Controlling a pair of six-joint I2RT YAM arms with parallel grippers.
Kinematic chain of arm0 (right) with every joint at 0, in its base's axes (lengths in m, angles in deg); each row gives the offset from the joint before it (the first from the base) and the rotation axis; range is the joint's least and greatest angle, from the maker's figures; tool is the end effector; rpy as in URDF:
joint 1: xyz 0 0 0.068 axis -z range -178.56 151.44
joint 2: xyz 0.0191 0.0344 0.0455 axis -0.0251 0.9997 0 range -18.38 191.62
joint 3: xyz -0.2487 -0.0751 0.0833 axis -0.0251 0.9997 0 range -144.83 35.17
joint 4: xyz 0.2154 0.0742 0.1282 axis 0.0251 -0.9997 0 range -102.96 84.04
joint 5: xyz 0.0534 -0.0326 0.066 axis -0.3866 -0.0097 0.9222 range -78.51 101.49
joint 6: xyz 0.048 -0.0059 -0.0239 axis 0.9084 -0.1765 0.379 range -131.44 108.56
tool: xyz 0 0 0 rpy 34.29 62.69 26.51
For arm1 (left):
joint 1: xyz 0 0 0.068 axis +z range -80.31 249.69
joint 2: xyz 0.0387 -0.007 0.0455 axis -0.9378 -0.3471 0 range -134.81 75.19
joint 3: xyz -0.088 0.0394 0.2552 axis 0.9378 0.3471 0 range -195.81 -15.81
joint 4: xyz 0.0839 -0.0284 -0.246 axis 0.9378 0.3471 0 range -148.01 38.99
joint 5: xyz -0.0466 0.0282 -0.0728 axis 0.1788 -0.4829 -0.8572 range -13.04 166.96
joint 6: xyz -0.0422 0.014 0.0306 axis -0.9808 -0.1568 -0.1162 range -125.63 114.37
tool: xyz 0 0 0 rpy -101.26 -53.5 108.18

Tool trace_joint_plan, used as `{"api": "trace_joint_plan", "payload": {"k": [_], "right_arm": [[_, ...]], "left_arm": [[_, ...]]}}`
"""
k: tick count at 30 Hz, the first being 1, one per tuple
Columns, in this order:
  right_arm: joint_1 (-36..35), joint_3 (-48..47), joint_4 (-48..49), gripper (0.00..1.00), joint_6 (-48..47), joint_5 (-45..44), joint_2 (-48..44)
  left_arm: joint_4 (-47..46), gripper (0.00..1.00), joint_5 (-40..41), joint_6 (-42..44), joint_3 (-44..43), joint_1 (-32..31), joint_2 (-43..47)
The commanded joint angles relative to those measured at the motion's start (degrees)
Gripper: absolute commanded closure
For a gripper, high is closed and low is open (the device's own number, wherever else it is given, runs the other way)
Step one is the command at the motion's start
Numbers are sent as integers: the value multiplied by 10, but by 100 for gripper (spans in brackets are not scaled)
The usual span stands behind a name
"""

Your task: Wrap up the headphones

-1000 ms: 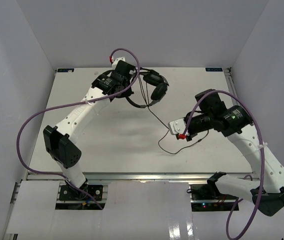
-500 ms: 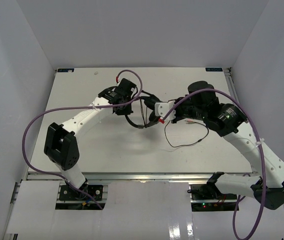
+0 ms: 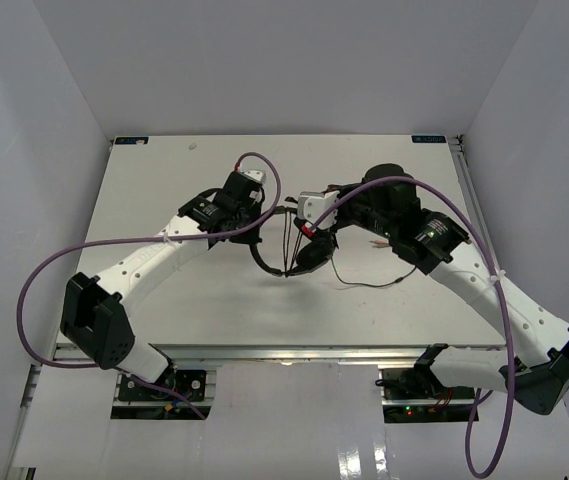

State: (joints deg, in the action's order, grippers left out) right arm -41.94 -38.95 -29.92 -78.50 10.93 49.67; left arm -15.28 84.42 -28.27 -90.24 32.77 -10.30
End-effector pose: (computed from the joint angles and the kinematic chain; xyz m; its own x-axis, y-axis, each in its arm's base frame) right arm 0.1914 0.1802 0.4103 0.5392 -0.7574 -0.3682 -0.4707 0.0916 -0.8775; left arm 0.2552 -0.1860 0.3003 -0.8010 0.1244 -0.5856 0.2448 0.9607 -0.1308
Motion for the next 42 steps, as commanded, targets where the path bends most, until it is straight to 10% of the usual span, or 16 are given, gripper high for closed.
{"api": "trace_joint_plan", "payload": {"k": [1, 42], "right_arm": [[-1, -3, 76, 90, -8, -8, 14], [102, -31, 67, 89, 129, 232, 74]], "left_arm": [[-34, 100, -41, 31, 4, -26, 41], [-34, 100, -124, 68, -12, -96, 132]]}}
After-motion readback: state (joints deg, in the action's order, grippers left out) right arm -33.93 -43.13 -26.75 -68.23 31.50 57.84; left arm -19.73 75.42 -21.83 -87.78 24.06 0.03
